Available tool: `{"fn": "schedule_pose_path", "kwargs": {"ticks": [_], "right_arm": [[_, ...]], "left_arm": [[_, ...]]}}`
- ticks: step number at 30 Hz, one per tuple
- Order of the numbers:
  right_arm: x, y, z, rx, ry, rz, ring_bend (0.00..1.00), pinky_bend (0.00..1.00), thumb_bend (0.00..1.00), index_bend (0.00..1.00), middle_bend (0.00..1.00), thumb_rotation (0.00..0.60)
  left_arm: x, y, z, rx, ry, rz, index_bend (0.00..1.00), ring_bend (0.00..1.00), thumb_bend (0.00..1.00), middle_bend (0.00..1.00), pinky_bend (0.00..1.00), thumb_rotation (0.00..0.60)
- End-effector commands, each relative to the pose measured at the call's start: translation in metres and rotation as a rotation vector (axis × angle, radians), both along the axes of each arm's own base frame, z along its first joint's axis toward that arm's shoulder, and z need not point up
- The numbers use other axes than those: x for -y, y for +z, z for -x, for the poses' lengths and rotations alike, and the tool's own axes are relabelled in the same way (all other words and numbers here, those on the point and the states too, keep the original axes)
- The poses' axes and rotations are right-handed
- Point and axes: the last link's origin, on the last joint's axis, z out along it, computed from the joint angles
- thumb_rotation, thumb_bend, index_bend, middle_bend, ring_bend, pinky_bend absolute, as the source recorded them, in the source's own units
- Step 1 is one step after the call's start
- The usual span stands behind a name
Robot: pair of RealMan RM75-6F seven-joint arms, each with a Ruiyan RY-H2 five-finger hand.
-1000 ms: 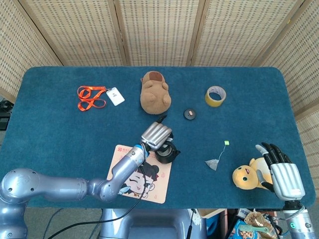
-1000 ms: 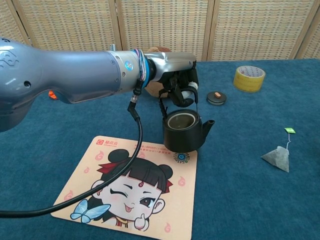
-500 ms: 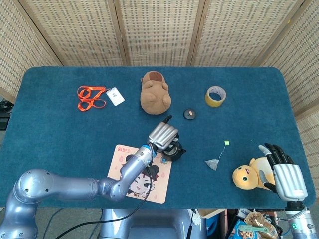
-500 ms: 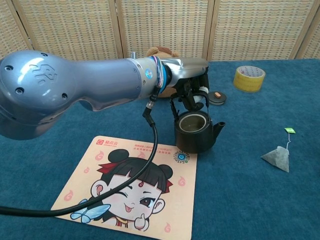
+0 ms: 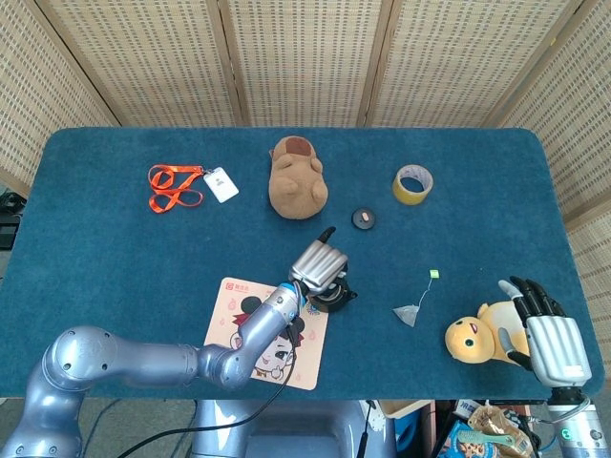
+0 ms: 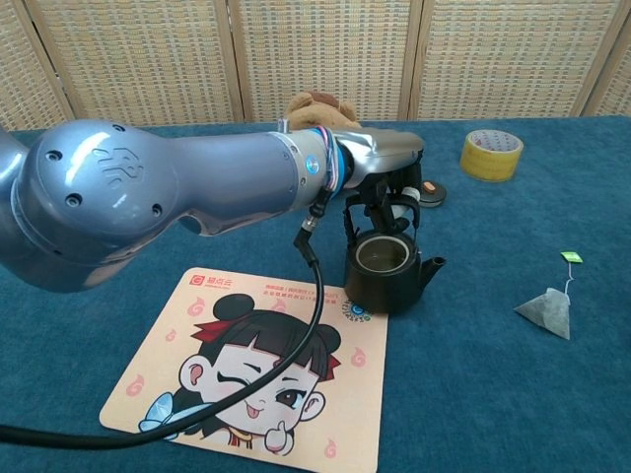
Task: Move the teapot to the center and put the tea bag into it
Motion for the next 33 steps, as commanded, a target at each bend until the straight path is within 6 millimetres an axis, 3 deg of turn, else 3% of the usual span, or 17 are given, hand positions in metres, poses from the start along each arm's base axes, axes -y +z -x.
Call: {"fn": "schedule_pose_path", "kwargs": {"ticks": [1, 13, 21, 25, 33], "right_arm": [[-0.0003, 0.0002, 0.0006, 0.000, -0.001, 0.000, 0.14, 0.31, 0.57, 0.18, 0.21, 0.600], [-0.0001, 0.0008, 0.0013, 0.000, -0.003, 0.002, 0.14, 0.31, 0.57, 0.18, 0.21, 0.600], [-0.0005, 0.0003, 0.0014, 0.002, -0.004, 0.001, 0.14, 0.31, 0.57, 0.18, 0.21, 0.600], [-0.0012, 0.0010, 0.0018, 0.004, -0.004, 0.003, 0.14, 0.31, 0.57, 0.18, 0.21, 0.600], [-0.0030, 0.0016, 0.0033, 0.006, -0.008, 0.005, 0.14, 0.31, 0.57, 0.18, 0.21, 0.600]], "left_arm": [[0.0012, -0.0009, -0.0002, -0.002, -0.004, 0.000, 0.75, 0.51, 0.46, 0.61, 0.00, 0.600], [0.0049, -0.0017, 0.0026, -0.009, -0.017, -0.002, 0.46, 0.02, 0.46, 0.20, 0.00, 0.600], [0.0038, 0.0021, 0.0041, -0.004, -0.020, -0.018, 0.26, 0.00, 0.46, 0.01, 0.00, 0.600], [0.0047, 0.0033, 0.0041, -0.002, -0.029, -0.024, 0.17, 0.00, 0.46, 0.00, 0.00, 0.600], [0.0073, 0.0030, 0.0037, -0.015, -0.032, -0.009, 0.09, 0.00, 0.45, 0.00, 0.00, 0.600]]}}
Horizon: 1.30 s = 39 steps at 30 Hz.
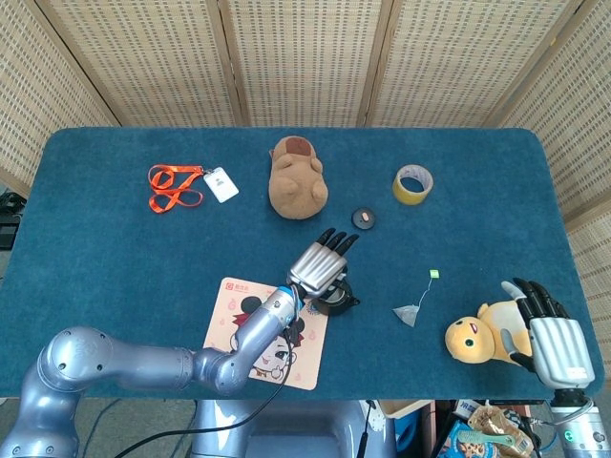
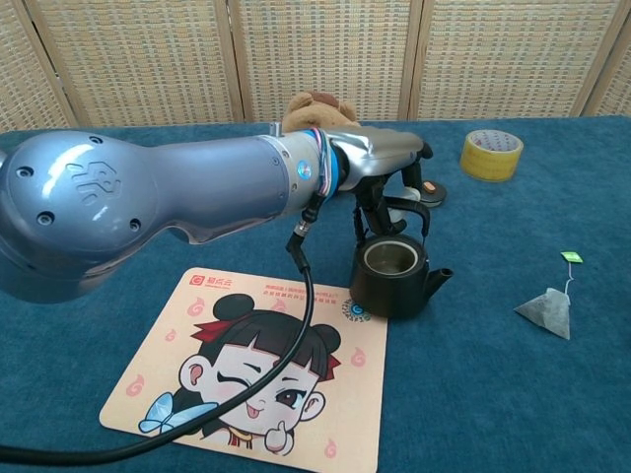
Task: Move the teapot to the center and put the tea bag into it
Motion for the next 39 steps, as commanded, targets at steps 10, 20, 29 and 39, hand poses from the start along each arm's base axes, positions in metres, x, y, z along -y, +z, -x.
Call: {"fn": "schedule_pose_path", "kwargs": {"ticks": [10, 20, 29, 39], "right_arm": [[-0.001, 0.000, 0.001, 0.001, -0.005, 0.000, 0.14, 0.31, 0.57, 0.18, 0.21, 0.600], [-0.001, 0.001, 0.003, 0.002, -0.009, 0.002, 0.14, 0.31, 0.57, 0.18, 0.21, 0.600], [-0.001, 0.001, 0.003, -0.001, -0.010, 0.002, 0.14, 0.31, 0.57, 0.18, 0.21, 0.600], [-0.002, 0.001, 0.002, -0.001, -0.009, 0.001, 0.14, 0.31, 0.57, 0.18, 0.21, 0.600]], "left_arm": [[0.005, -0.004, 0.000, -0.063, 0.009, 0.047, 0.06, 0.00, 0.41, 0.00, 0.00, 0.600], [0.004, -0.006, -0.002, -0.098, 0.021, 0.048, 0.01, 0.00, 0.36, 0.00, 0.00, 0.600], [0.001, -0.003, -0.006, -0.043, 0.028, 0.012, 0.00, 0.00, 0.34, 0.00, 0.00, 0.600], [-0.011, 0.003, -0.010, 0.036, 0.026, -0.086, 0.00, 0.00, 0.35, 0.00, 0.00, 0.600]]}}
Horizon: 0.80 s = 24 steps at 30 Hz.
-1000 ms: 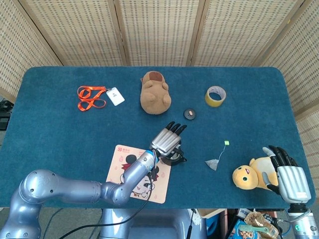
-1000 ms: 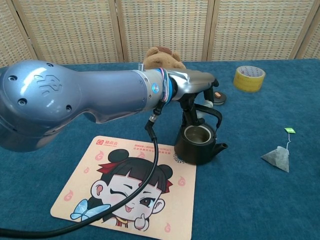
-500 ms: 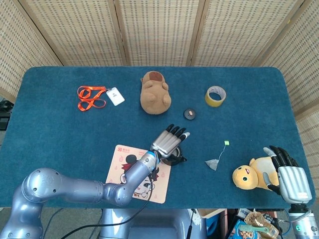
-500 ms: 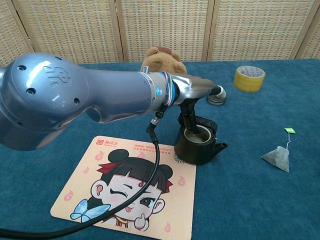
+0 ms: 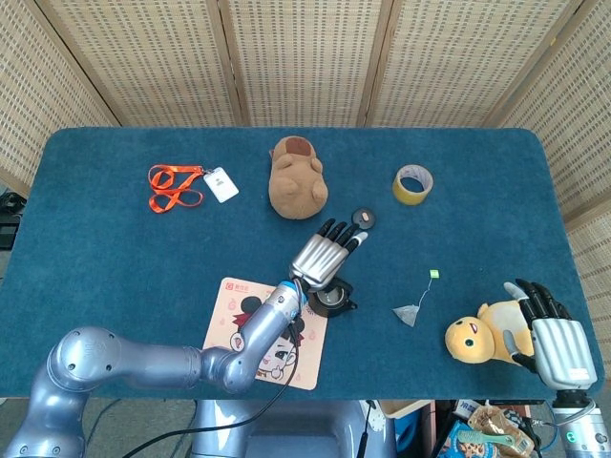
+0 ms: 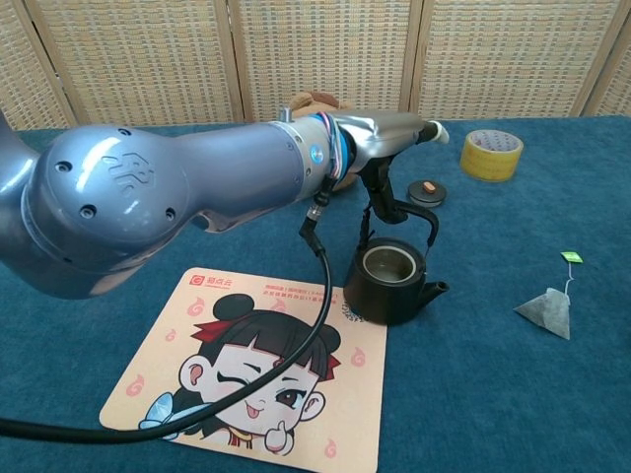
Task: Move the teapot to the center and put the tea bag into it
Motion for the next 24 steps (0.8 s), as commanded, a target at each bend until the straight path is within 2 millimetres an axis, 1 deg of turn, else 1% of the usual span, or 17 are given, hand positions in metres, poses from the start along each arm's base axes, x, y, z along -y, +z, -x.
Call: {"fn": "schedule_pose_path", "kwargs": {"ticks": [1, 7, 12, 18, 24], "right_arm": [[0.000, 0.000, 0.000, 0.000, 0.000, 0.000, 0.14, 0.31, 0.57, 0.18, 0.21, 0.600], [0.000, 0.000, -0.001, 0.001, 0.000, -0.001, 0.14, 0.31, 0.57, 0.18, 0.21, 0.600], [0.001, 0.000, -0.001, -0.001, 0.002, 0.000, 0.14, 0.31, 0.57, 0.18, 0.21, 0.600], [0.002, 0.001, -0.002, -0.002, 0.007, 0.000, 0.14, 0.31, 0.57, 0.18, 0.21, 0.600], [0.004, 0.000, -0.004, 0.000, 0.016, -0.001, 0.14, 0.31, 0.57, 0.18, 0.21, 0.600]], "left_arm": [[-0.002, 0.000, 0.001, 0.001, -0.006, -0.024, 0.00, 0.00, 0.35, 0.00, 0.00, 0.600], [-0.002, -0.002, 0.006, -0.003, -0.011, -0.021, 0.00, 0.00, 0.35, 0.00, 0.00, 0.600], [-0.001, 0.005, 0.006, 0.033, 0.000, 0.003, 0.00, 0.00, 0.35, 0.00, 0.00, 0.600], [-0.001, 0.023, 0.016, 0.030, 0.007, 0.024, 0.00, 0.00, 0.35, 0.00, 0.00, 0.600], [0.002, 0.057, 0.039, 0.059, 0.041, 0.018, 0.00, 0.00, 0.35, 0.00, 0.00, 0.600]]}}
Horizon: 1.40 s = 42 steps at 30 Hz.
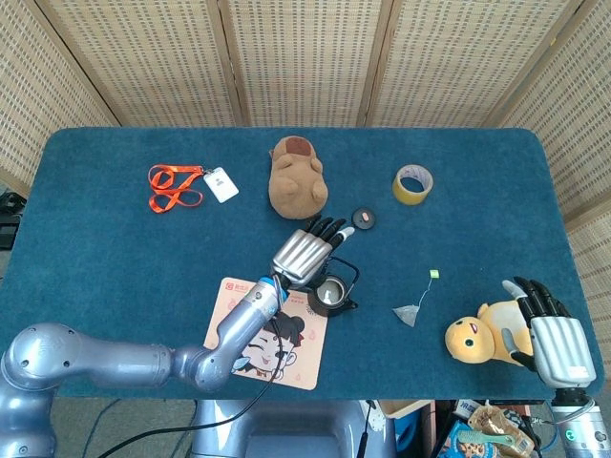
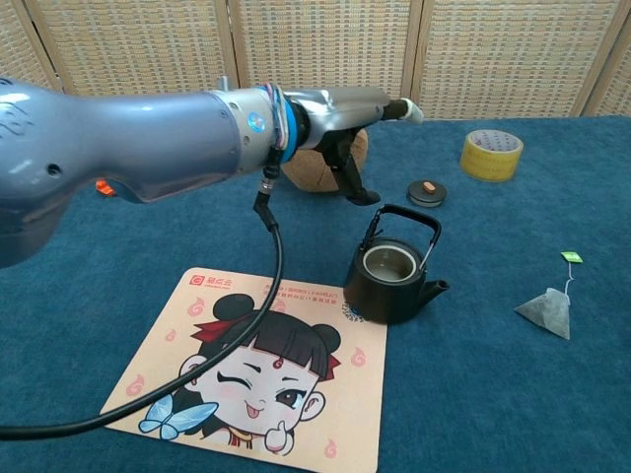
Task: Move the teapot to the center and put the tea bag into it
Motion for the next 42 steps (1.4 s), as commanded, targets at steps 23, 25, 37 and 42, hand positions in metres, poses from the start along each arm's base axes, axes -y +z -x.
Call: {"fn": "schedule_pose_path", "kwargs": {"ticks": [23, 25, 37, 42], "right_arm": [[0.005, 0.001, -0.008, 0.004, 0.041, -0.003, 0.14, 0.31, 0.57, 0.18, 0.21, 0.600], [0.005, 0.000, -0.009, 0.005, 0.043, -0.006, 0.14, 0.31, 0.57, 0.18, 0.21, 0.600], [0.011, -0.004, -0.017, 0.019, 0.081, -0.022, 0.14, 0.31, 0.57, 0.18, 0.22, 0.600], [0.015, -0.007, -0.022, 0.031, 0.105, -0.041, 0.14, 0.31, 0.57, 0.18, 0.23, 0.600]], "left_arm": [[0.070, 0.136, 0.179, 0.063, 0.197, -0.201, 0.00, 0.00, 0.35, 0.00, 0.00, 0.600], [0.076, 0.141, 0.189, 0.067, 0.205, -0.216, 0.00, 0.00, 0.35, 0.00, 0.00, 0.600], [0.122, 0.179, 0.237, 0.103, 0.277, -0.305, 0.00, 0.00, 0.35, 0.00, 0.00, 0.600], [0.142, 0.191, 0.254, 0.118, 0.324, -0.323, 0.00, 0.00, 0.35, 0.00, 0.00, 0.600]]}}
